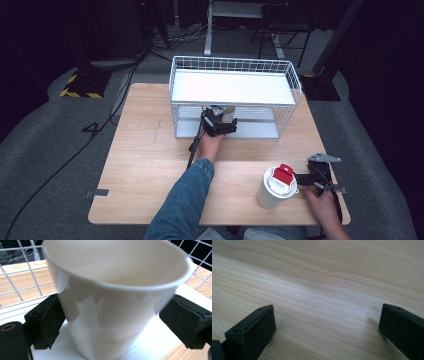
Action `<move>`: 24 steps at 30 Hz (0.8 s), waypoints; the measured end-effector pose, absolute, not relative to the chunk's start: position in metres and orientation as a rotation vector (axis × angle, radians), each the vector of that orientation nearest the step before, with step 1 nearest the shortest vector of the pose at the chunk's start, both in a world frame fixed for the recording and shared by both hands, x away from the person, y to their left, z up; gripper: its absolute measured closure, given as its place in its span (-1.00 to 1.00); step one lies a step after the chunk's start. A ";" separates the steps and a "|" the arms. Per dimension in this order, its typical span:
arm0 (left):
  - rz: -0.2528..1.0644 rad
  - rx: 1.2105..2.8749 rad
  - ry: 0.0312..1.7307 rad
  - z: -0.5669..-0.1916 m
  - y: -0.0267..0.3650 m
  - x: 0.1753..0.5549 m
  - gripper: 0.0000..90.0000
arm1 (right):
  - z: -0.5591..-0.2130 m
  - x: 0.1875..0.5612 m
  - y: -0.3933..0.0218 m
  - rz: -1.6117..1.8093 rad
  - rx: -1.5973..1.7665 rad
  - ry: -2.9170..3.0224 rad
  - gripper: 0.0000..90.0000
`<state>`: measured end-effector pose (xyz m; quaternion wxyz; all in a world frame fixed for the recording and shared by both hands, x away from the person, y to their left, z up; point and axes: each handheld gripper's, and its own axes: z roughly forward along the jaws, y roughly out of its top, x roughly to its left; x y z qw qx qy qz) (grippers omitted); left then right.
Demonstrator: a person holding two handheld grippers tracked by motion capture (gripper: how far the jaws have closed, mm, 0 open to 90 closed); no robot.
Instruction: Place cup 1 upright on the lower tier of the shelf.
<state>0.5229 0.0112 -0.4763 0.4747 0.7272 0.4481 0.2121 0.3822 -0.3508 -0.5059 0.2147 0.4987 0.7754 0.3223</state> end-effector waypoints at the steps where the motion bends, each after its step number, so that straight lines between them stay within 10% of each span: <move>1: 0.520 1.779 1.095 -0.476 0.012 0.521 -0.80 | -0.506 0.382 -0.351 0.894 1.384 2.151 -0.98; 24: 0.530 1.813 1.067 -0.448 0.041 0.454 -0.92 | -0.506 0.382 -0.351 0.894 1.384 2.151 -0.98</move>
